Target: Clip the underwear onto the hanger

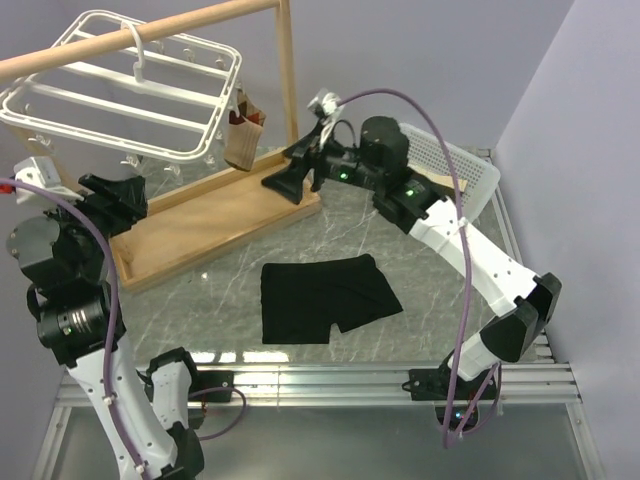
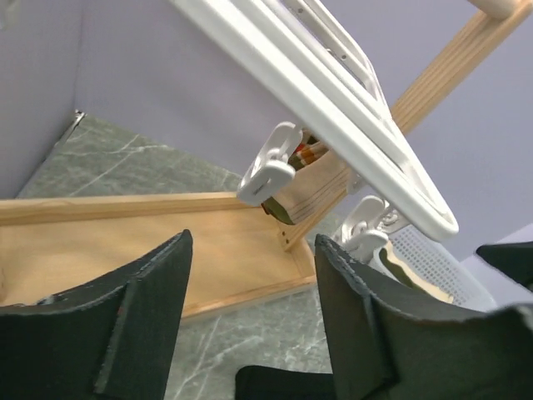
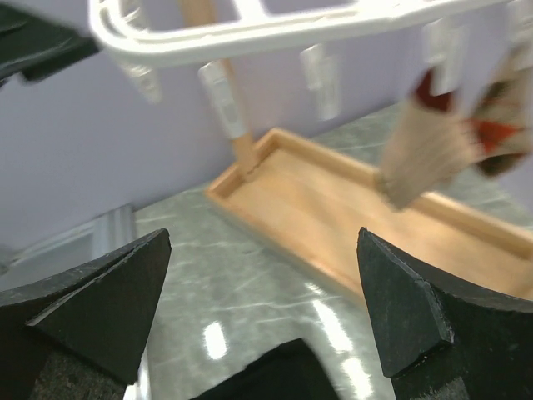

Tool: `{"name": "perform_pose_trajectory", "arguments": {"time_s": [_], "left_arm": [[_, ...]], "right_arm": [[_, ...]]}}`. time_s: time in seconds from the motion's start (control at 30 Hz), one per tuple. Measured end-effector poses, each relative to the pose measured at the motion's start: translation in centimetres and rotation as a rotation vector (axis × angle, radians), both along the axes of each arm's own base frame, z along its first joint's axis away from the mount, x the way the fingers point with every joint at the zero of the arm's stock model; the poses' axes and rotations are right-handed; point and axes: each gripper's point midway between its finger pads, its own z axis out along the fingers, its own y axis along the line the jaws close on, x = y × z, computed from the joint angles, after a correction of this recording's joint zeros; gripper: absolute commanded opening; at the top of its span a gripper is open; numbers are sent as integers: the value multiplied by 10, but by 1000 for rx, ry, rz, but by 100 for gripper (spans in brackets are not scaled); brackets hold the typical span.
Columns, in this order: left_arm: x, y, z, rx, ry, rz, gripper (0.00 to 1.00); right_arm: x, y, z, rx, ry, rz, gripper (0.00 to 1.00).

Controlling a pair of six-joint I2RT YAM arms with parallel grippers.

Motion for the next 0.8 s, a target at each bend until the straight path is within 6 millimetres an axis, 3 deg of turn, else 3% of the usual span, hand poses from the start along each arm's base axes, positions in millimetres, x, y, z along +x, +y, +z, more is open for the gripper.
{"name": "perform_pose_trajectory", "arguments": {"time_s": [0.27,0.53,0.8], "left_arm": [[23,-5,26,106,-59,-103,53],[34,-11,31,144,-80,-173,43],[29,-16,34,195,-95,-193,32]], "right_arm": [[-37,50,-33,-69,72,78,100],[-35,69,-52,-96,147,66,95],[-66,84,-52,-103,150,155,93]]}}
